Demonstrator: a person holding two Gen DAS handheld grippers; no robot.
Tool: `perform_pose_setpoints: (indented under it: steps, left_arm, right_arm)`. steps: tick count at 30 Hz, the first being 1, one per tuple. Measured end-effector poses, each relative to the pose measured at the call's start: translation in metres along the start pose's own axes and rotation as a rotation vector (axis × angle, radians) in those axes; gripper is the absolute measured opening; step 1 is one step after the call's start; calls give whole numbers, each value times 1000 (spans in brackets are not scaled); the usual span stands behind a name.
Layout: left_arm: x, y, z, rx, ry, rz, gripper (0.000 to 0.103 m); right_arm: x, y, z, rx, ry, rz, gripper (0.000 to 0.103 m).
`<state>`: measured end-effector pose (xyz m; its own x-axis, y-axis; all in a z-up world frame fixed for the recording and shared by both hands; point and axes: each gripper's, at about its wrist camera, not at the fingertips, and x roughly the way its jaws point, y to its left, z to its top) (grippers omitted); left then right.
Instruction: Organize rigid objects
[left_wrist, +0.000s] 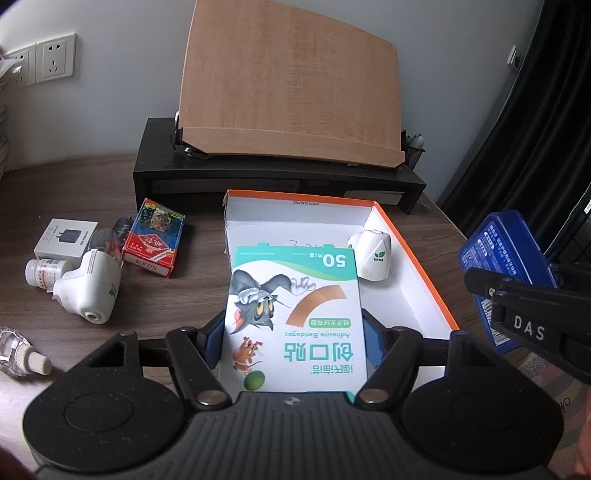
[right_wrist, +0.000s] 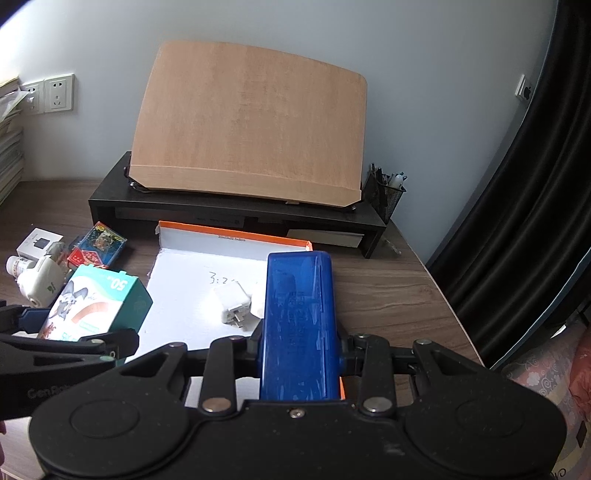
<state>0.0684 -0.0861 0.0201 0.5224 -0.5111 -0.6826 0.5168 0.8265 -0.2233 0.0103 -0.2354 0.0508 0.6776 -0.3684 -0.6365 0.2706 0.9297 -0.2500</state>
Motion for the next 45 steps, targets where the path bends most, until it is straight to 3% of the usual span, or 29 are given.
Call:
perform_pose_setpoints:
  steps: [21, 34, 45]
  left_arm:
    - [30, -34, 1, -22, 17, 54, 72]
    - [43, -28, 8, -36, 13, 116, 72]
    - [52, -34, 11, -59, 33, 124, 72]
  right_arm:
    - [37, -36, -17, -67, 17, 33, 40]
    - [60, -27, -7, -113, 12, 73, 40]
    - [71, -29, -5, -121, 38, 89, 40]
